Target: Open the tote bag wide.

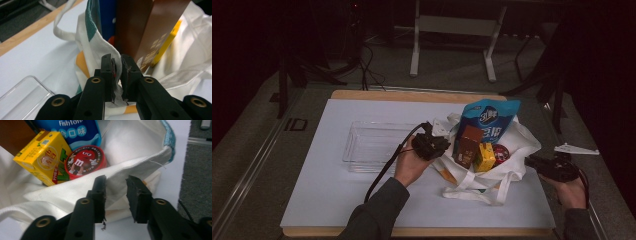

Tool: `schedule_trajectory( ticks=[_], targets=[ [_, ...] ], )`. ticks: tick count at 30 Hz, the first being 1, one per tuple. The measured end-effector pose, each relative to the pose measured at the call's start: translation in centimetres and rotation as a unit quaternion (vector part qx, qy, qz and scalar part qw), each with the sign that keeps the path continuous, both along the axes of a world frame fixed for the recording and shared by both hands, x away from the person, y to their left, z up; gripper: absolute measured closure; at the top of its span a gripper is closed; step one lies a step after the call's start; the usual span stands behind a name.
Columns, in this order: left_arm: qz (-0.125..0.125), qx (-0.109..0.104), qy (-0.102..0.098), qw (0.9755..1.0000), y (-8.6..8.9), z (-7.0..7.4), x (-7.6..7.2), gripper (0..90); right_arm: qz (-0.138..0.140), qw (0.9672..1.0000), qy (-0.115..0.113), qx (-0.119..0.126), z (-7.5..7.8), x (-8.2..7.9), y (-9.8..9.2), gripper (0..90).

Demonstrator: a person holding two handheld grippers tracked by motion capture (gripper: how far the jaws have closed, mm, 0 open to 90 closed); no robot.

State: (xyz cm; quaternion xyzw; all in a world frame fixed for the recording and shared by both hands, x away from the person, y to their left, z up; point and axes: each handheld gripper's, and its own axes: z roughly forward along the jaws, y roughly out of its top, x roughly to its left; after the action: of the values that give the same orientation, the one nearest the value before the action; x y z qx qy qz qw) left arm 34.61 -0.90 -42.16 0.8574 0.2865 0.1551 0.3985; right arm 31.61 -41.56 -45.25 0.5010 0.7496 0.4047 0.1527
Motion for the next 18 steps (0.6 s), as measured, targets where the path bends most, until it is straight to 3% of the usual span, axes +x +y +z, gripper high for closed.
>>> schedule_trajectory(
  ticks=[3,11,18],
  targets=[
    [0.001,0.009,0.002,1.0000,-0.1,-0.5,0.2,82.8,0.002,1.0000,0.007,-0.003,-0.5,0.3,0.6,76.1],
    [0.002,0.058,0.016,0.9982,-1.4,-3.1,0.6,83.7,0.000,0.9997,0.024,-0.007,-2.1,1.4,1.9,79.9],
    [0.000,0.088,0.011,0.9961,-2.2,-3.8,0.5,84.1,-0.002,0.9987,0.044,-0.027,-3.6,2.3,3.1,82.0]
  ],
)
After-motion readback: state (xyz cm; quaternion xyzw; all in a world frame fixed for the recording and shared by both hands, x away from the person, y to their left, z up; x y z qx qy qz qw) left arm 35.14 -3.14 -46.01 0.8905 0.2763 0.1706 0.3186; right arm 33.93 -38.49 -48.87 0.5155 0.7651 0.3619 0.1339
